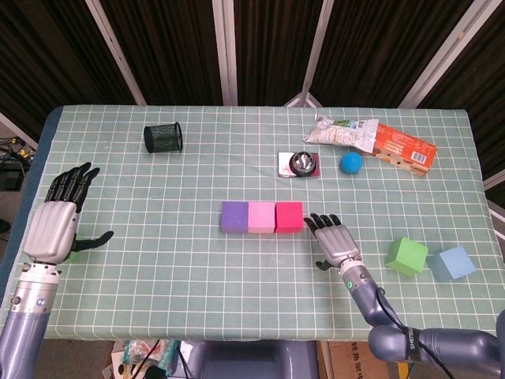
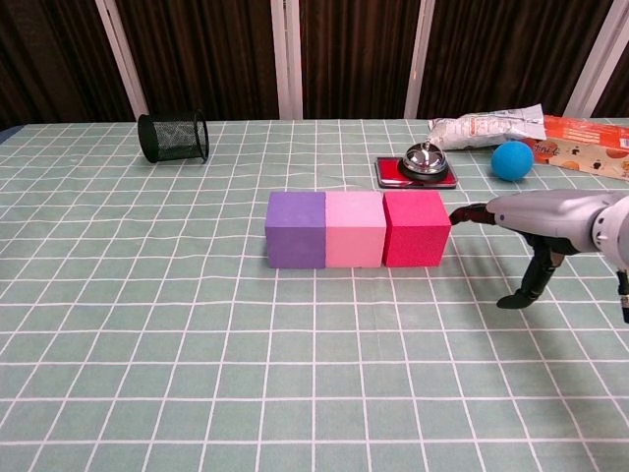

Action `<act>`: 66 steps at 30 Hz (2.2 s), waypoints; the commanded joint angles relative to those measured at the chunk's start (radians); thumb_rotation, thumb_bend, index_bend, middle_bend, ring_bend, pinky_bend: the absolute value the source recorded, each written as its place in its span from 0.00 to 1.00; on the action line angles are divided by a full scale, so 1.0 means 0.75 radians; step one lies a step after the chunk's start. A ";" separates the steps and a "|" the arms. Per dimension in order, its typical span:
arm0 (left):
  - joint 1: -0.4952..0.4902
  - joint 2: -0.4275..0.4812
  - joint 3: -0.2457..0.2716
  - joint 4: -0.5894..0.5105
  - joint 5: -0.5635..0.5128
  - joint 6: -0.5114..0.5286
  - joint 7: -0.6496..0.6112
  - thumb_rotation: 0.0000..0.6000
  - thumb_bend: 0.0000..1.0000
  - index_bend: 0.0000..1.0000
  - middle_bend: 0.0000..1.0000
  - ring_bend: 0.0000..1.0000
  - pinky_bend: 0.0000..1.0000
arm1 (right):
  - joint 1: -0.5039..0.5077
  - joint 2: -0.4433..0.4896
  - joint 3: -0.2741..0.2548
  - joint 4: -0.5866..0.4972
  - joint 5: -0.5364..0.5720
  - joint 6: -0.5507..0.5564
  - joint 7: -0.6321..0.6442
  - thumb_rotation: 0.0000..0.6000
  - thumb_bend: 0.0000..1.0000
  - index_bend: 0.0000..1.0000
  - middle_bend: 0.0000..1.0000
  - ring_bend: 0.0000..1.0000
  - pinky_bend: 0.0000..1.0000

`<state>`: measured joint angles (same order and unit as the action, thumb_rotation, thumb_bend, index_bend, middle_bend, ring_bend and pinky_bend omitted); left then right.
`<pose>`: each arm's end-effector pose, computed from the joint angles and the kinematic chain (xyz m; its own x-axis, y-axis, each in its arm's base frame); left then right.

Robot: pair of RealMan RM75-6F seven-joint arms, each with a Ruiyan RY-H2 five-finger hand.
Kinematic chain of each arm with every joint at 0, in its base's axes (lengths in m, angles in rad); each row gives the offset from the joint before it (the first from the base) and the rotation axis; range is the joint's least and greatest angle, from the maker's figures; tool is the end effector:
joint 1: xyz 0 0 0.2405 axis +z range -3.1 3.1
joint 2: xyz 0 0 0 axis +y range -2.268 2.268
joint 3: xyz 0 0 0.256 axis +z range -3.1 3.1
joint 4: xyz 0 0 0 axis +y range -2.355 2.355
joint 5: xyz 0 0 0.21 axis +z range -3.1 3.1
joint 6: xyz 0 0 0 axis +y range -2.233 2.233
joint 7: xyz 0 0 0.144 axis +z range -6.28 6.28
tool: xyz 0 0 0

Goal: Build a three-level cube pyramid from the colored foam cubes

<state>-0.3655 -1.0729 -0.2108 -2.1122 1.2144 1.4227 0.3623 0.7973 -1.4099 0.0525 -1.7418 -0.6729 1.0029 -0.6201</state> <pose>-0.1690 0.2546 0.1585 0.2600 -0.0450 0.9646 0.9581 -0.1124 -0.2635 -0.1750 -0.3099 -0.0026 0.5073 -0.4690 0.7230 -0.8601 -0.2229 0.4589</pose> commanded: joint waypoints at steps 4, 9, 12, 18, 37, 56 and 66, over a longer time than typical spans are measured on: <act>0.000 0.000 -0.001 0.000 -0.001 0.001 -0.001 1.00 0.13 0.00 0.00 0.00 0.00 | 0.001 -0.007 -0.002 0.003 -0.007 -0.003 0.005 1.00 0.25 0.03 0.05 0.05 0.06; 0.001 0.002 -0.002 0.000 -0.001 0.001 -0.004 1.00 0.13 0.00 0.00 0.00 0.00 | 0.002 -0.012 -0.003 0.006 -0.012 -0.005 0.009 1.00 0.25 0.03 0.05 0.05 0.06; 0.002 0.003 -0.001 0.002 0.000 0.000 -0.007 1.00 0.13 0.00 0.00 0.00 0.00 | 0.003 -0.014 -0.003 0.004 -0.021 -0.008 0.015 1.00 0.25 0.03 0.05 0.05 0.06; 0.006 0.006 0.001 0.004 0.006 0.002 -0.016 1.00 0.13 0.00 0.00 0.00 0.00 | 0.004 -0.016 -0.005 0.000 -0.024 -0.010 0.016 1.00 0.25 0.03 0.05 0.05 0.06; 0.003 0.007 -0.004 -0.004 0.001 0.001 -0.011 1.00 0.13 0.00 0.00 0.00 0.00 | 0.009 -0.016 -0.012 0.008 0.000 0.007 -0.005 1.00 0.25 0.03 0.05 0.05 0.06; 0.008 0.007 0.000 0.006 0.000 0.006 -0.009 1.00 0.13 0.00 0.00 0.00 0.00 | -0.126 0.147 -0.030 -0.089 -0.100 0.178 0.080 1.00 0.25 0.00 0.02 0.04 0.06; 0.009 -0.003 0.001 0.007 0.008 0.019 0.012 1.00 0.11 0.00 0.00 0.00 0.00 | -0.234 0.289 -0.048 -0.159 -0.134 0.217 0.170 1.00 0.25 0.00 0.00 0.00 0.02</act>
<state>-0.3587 -1.0746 -0.2103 -2.1062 1.2198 1.4362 0.3706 0.6314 -1.2037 0.0221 -1.8528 -0.7666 1.1634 -0.4985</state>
